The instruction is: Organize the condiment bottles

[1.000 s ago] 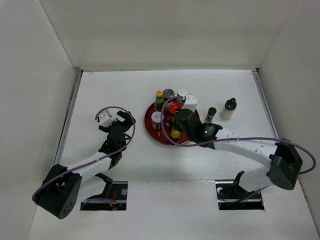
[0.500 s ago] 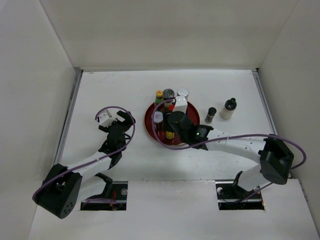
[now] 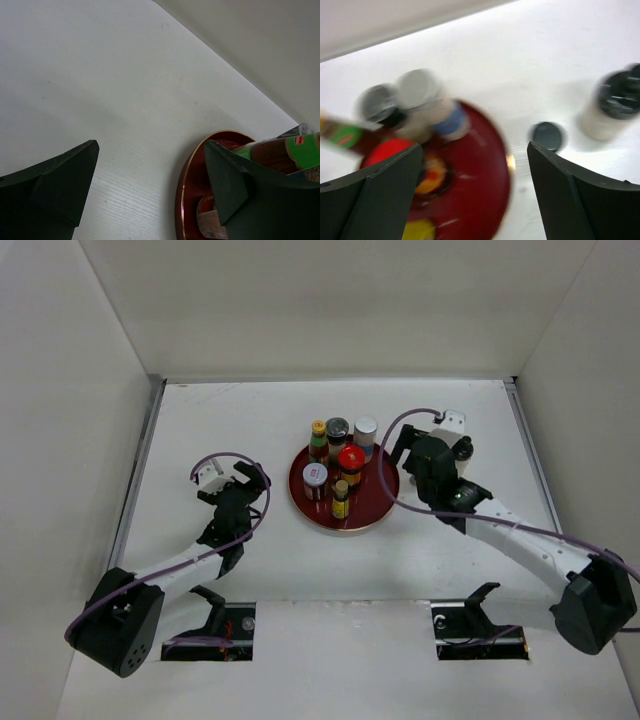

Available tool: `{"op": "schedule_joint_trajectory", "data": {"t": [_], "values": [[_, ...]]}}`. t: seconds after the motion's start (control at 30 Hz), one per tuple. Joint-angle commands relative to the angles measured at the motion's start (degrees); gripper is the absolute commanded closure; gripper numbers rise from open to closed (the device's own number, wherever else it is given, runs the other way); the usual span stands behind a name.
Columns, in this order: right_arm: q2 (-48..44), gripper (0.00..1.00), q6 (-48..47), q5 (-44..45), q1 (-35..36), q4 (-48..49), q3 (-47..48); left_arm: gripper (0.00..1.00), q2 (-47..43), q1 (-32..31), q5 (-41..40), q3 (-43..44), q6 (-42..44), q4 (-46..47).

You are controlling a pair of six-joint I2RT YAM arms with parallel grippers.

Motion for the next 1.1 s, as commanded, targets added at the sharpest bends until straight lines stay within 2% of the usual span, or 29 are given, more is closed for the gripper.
{"op": "schedule_joint_trajectory", "data": {"t": [0.0,0.1,0.23,0.3,0.5,0.73,0.87,1.07], "values": [[2.7,0.07,2.1,0.9,-5.5,0.5,-2.0,0.14,0.5,0.3,0.7,0.7,-0.2,3.0],[6.4,0.07,2.5,-0.7,-9.8,1.5,-2.2,0.14,0.8,0.3,1.1,0.9,-0.2,3.0],[9.6,0.09,0.8,-5.3,-12.4,9.4,-4.6,0.14,1.3,0.4,1.1,1.0,-0.2,3.0],[11.2,0.10,1.1,-6.0,-13.6,9.8,-4.5,0.14,1.4,0.4,1.1,1.0,-0.2,3.0],[16.7,0.26,1.6,-7.7,-15.9,10.0,-3.1,0.14,1.4,0.4,1.1,1.0,-0.2,3.0],[17.4,0.53,0.2,-6.3,-16.7,11.9,-2.5,0.14,2.0,0.4,1.8,1.3,-0.2,3.0],[14.8,0.60,-2.2,-3.6,-16.4,11.8,-2.4,0.14,1.9,0.4,1.8,1.3,-0.2,3.0],[9.1,0.61,-4.7,-2.2,-12.3,11.1,-1.2,0.14,2.1,0.4,1.8,1.4,-0.2,3.0]]}}
